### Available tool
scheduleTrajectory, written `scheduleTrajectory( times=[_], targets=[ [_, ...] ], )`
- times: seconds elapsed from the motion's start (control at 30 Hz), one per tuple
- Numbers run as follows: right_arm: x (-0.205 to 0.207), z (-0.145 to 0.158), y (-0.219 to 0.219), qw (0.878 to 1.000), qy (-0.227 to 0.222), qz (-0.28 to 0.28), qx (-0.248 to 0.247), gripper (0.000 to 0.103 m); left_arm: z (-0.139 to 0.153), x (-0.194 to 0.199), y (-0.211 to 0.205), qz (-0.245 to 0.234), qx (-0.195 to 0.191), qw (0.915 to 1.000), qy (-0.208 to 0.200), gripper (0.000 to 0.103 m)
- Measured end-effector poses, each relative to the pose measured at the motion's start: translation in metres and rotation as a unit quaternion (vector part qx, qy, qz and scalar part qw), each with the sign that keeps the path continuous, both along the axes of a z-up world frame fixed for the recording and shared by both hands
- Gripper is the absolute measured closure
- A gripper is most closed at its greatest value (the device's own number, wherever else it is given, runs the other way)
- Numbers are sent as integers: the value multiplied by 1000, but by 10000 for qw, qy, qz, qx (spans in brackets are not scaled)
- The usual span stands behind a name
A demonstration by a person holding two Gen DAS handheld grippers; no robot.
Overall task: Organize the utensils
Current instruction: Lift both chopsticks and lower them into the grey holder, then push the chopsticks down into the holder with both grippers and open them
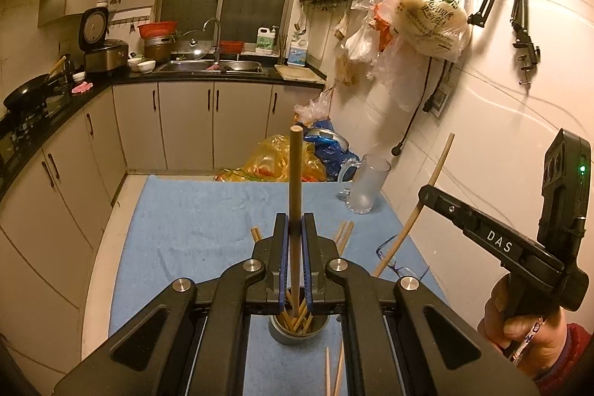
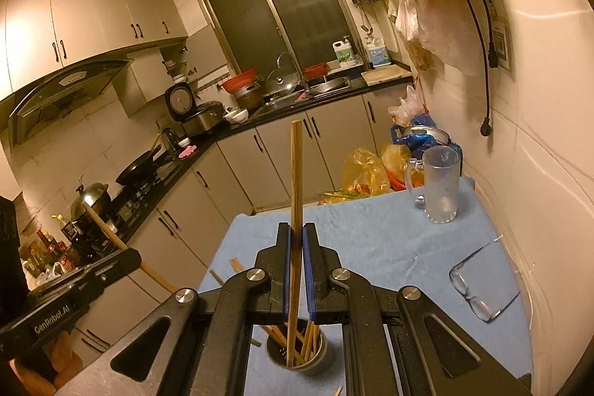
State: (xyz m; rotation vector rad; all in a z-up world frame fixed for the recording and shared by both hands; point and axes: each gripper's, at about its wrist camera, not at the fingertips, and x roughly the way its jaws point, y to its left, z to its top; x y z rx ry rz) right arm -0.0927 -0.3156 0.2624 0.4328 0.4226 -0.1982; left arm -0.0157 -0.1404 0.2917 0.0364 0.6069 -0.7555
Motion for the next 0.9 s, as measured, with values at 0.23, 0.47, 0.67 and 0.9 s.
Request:
scheduleTrajectory(
  times=[0.23, 0.47, 0.67, 0.9],
  targets=[
    [18, -15, -6, 9999, 93, -103, -52, 97, -20, 11, -12, 20, 55, 9999, 156, 97],
    [36, -43, -5, 9994, 327, -134, -13, 97, -45, 22, -20, 55, 153, 9992, 363, 97],
    [46, -65, -2, 9982, 591, -64, 50, 97, -63, 26, -25, 27, 270, 9984, 493, 97],
    [53, -82, 3, 9968, 789, 26, 98, 97, -80, 31, -24, 36, 370, 9974, 625, 97]
  ],
)
